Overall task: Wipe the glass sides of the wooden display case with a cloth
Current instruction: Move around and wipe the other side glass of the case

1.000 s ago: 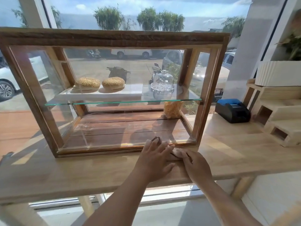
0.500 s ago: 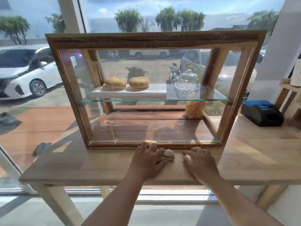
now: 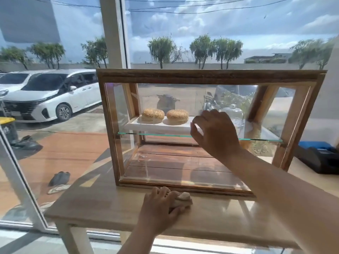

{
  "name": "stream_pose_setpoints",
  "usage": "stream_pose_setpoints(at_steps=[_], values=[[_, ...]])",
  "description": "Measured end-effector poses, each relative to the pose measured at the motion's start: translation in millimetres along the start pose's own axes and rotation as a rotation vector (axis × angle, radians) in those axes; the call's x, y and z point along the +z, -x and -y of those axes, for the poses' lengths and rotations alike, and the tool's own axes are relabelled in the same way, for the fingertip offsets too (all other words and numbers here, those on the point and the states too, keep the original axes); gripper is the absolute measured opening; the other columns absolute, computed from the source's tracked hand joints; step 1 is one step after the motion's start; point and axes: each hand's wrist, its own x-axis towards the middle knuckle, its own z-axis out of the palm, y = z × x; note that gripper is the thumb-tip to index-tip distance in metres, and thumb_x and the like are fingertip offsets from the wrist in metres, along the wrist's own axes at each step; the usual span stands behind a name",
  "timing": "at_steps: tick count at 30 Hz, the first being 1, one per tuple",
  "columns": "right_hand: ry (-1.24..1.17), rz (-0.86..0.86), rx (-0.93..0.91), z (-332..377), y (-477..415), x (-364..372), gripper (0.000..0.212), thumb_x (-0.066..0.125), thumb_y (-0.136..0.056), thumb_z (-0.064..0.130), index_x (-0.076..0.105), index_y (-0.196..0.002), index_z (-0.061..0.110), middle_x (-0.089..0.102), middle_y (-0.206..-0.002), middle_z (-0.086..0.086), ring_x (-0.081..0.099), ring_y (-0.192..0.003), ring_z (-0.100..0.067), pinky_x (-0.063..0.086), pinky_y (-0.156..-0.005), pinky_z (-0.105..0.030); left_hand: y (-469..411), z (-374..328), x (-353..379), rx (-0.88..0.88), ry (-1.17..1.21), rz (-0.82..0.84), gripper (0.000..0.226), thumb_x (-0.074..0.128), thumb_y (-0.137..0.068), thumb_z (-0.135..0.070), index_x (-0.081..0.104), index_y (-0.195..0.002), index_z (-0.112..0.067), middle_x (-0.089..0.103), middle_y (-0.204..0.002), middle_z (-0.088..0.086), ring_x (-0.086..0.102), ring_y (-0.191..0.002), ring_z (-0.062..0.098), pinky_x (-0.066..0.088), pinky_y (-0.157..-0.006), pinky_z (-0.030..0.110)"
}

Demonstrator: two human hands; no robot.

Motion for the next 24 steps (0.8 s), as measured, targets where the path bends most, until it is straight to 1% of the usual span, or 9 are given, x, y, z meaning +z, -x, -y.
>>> stream_pose_setpoints(at_steps=[4,6,8,10,11,13,16,20,24], values=[[0.166,-0.200,0.014,-23,-93,-16,0.024,0.056,-0.090,0.033,0.061,-0.099,0.012,0.059,-0.103,-0.013,0.053,-0.097,-0.032,0.038,-0.083,-0.041,-2,2,7,0.012,0.032,-0.050,0.046,0.041,-0.081,-0.074,0.049,-0.118,-0.049,0.049,-0.105,-0.019,0.044,-0.100,0.014,0.038,-0.083,0.036],[0.210,-0.109,0.045,-37,-120,-15,0.036,0.052,-0.093,0.043,0.059,-0.114,0.015,0.057,-0.119,-0.014,0.051,-0.111,-0.035,0.040,-0.091,-0.043,-3,4,11,0.025,0.073,-0.080,0.042,0.047,-0.079,-0.072,0.052,-0.113,-0.048,0.051,-0.100,-0.019,0.047,-0.095,0.014,0.040,-0.079,0.034],[0.184,0.085,0.102,-51,-131,-10,0.047,0.040,-0.100,0.054,0.057,-0.124,0.018,0.060,-0.121,-0.012,0.052,-0.116,-0.034,0.043,-0.093,-0.045,-4,5,14,0.053,0.091,-0.090,0.041,0.047,-0.079,-0.072,0.051,-0.112,-0.047,0.051,-0.100,-0.018,0.048,-0.093,0.015,0.040,-0.078,0.033],[0.163,0.122,0.103,-60,-127,-3,0.057,0.026,-0.101,0.062,0.064,-0.112,0.020,0.068,-0.098,-0.007,0.064,-0.095,-0.029,0.047,-0.080,-0.039,-6,6,17,0.060,0.070,-0.113,0.042,0.047,-0.079,-0.072,0.051,-0.111,-0.045,0.051,-0.099,-0.017,0.049,-0.089,0.015,0.042,-0.076,0.031],[0.173,0.075,0.085,-62,-123,0,0.060,0.024,-0.101,0.064,0.065,-0.101,0.020,0.068,-0.084,-0.005,0.065,-0.082,-0.027,0.045,-0.072,-0.035,-6,6,19,0.072,0.066,-0.155,0.041,0.050,-0.079,-0.071,0.053,-0.108,-0.043,0.051,-0.096,-0.016,0.050,-0.084,0.015,0.046,-0.072,0.031],[0.205,-0.028,0.052,-62,-119,5,0.060,0.027,-0.100,0.063,0.064,-0.087,0.018,0.064,-0.073,-0.004,0.063,-0.069,-0.026,0.042,-0.066,-0.033,-9,4,15,0.115,0.077,-0.250,0.037,0.050,-0.082,-0.068,0.055,-0.103,-0.038,0.052,-0.090,-0.013,0.049,-0.077,0.015,0.051,-0.061,0.031],[0.228,-0.072,0.035,-61,-119,7,0.057,0.032,-0.101,0.061,0.064,-0.084,0.017,0.062,-0.069,-0.004,0.061,-0.064,-0.026,0.044,-0.063,-0.033,-25,1,-11,0.158,0.047,-0.446,0.037,0.036,-0.094,-0.062,0.052,-0.105,-0.031,0.051,-0.095,-0.008,0.047,-0.082,0.017,0.051,-0.062,0.031],[0.241,-0.107,0.027,-60,-119,8,0.054,0.037,-0.101,0.059,0.065,-0.083,0.017,0.062,-0.067,-0.004,0.061,-0.060,-0.026,0.040,-0.062,-0.031,-76,-10,-84,0.159,0.094,-0.711,0.030,0.051,-0.091,-0.041,0.048,-0.114,-0.022,0.051,-0.107,0.000,0.048,-0.088,0.024,0.049,-0.070,0.040],[0.231,-0.126,0.033,-59,-120,10,0.052,0.038,-0.100,0.059,0.064,-0.082,0.017,0.063,-0.068,-0.005,0.061,-0.061,-0.028,0.039,-0.062,-0.033,-136,-22,-158,0.138,-0.022,-0.963,0.034,0.056,-0.093,-0.034,0.044,-0.121,-0.017,0.056,-0.111,0.017,0.049,-0.093,0.033,0.044,-0.073,0.041]])
